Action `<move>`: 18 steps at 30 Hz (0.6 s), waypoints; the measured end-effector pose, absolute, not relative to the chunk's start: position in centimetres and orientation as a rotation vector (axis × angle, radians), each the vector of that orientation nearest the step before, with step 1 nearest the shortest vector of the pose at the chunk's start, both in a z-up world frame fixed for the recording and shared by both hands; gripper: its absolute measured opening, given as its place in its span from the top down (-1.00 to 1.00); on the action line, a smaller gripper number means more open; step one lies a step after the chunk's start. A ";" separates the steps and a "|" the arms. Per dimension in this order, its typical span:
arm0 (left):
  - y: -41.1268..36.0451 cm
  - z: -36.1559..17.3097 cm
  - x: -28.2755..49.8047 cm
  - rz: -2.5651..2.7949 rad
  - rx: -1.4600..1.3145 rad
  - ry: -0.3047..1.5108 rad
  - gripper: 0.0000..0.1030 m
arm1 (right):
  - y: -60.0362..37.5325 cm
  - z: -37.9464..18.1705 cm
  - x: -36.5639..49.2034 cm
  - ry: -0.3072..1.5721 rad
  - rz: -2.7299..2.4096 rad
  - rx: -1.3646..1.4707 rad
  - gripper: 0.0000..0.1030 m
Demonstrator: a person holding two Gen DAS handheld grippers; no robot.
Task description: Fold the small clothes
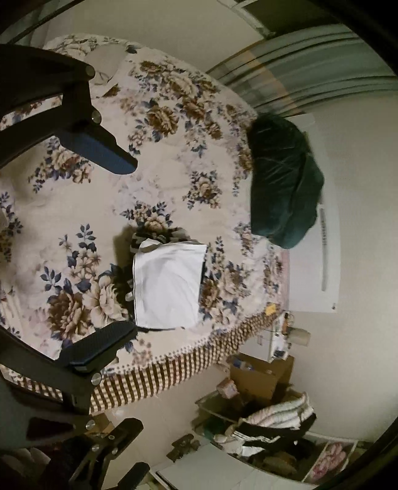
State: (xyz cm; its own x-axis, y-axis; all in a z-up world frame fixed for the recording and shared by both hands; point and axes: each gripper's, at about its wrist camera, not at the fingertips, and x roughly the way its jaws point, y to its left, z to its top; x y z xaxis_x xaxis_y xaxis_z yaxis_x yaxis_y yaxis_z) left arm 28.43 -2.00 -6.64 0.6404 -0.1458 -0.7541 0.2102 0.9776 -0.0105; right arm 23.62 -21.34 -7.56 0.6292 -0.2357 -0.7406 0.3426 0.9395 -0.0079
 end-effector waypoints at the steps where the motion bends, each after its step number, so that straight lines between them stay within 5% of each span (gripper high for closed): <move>1: -1.9 -5.8 27.6 -0.204 0.080 0.838 -0.91 | -21.0 -6.5 22.7 0.818 -0.327 0.139 -0.99; 18: -0.1 1.0 18.1 -0.209 0.073 0.726 -0.91 | -16.8 6.0 9.3 0.697 -0.310 0.111 -0.99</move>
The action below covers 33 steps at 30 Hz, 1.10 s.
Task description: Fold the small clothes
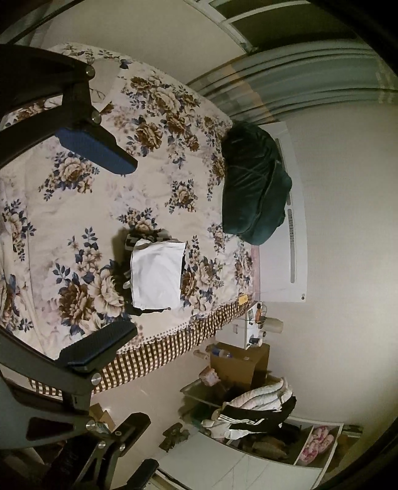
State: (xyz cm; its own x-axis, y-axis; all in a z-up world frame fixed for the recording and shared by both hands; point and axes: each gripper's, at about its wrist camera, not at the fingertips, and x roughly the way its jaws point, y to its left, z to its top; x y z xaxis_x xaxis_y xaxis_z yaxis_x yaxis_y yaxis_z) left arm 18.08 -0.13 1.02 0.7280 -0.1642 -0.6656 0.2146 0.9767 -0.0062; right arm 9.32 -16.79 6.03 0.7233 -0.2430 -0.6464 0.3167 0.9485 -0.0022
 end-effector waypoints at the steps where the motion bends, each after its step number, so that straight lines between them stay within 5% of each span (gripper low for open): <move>1: -0.1 1.1 17.8 -0.208 0.070 0.721 -0.91 | -16.7 6.3 8.9 0.693 -0.309 0.108 -0.99; 33: -0.2 1.3 15.3 -0.166 0.068 0.720 -0.94 | -17.1 7.8 6.5 0.690 -0.289 0.093 -1.00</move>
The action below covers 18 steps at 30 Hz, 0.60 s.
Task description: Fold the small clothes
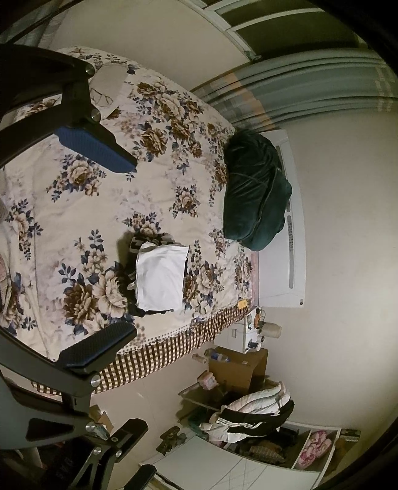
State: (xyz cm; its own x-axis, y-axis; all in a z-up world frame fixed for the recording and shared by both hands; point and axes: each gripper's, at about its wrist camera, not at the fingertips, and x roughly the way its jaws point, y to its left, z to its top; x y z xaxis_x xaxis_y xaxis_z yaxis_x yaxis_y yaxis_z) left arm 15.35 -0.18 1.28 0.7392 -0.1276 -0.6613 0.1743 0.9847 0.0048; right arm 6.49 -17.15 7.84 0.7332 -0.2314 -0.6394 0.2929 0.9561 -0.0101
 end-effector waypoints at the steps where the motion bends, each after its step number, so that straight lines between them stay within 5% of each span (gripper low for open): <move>1: -0.2 1.3 15.3 -0.167 0.067 0.721 -0.94 | -17.3 7.8 6.5 0.692 -0.288 0.095 -1.00; 18: -0.4 0.6 14.2 -0.163 0.068 0.718 -0.94 | -17.4 6.9 6.5 0.702 -0.288 0.101 -1.00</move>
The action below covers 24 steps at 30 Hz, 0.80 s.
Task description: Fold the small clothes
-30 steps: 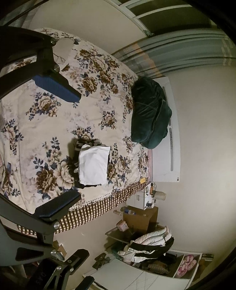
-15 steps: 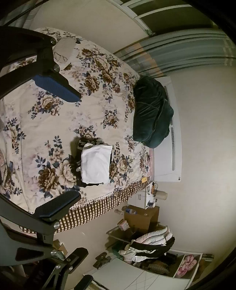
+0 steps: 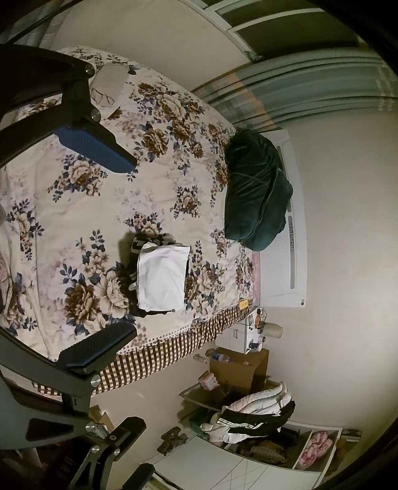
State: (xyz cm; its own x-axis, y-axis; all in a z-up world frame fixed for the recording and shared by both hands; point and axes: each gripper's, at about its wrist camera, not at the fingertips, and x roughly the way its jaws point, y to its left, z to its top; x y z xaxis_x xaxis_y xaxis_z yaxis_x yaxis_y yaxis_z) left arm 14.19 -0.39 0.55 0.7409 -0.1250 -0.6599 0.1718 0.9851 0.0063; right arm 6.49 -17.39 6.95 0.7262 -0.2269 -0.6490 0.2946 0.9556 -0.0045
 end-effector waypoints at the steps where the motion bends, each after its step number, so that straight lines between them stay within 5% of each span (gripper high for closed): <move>1: -0.4 0.5 14.2 -0.163 0.067 0.720 -0.94 | -17.3 6.7 6.4 0.702 -0.288 0.101 -1.00; 24: -0.2 0.4 14.3 -0.163 0.067 0.725 -0.94 | -17.4 6.4 6.4 0.705 -0.284 0.106 -1.00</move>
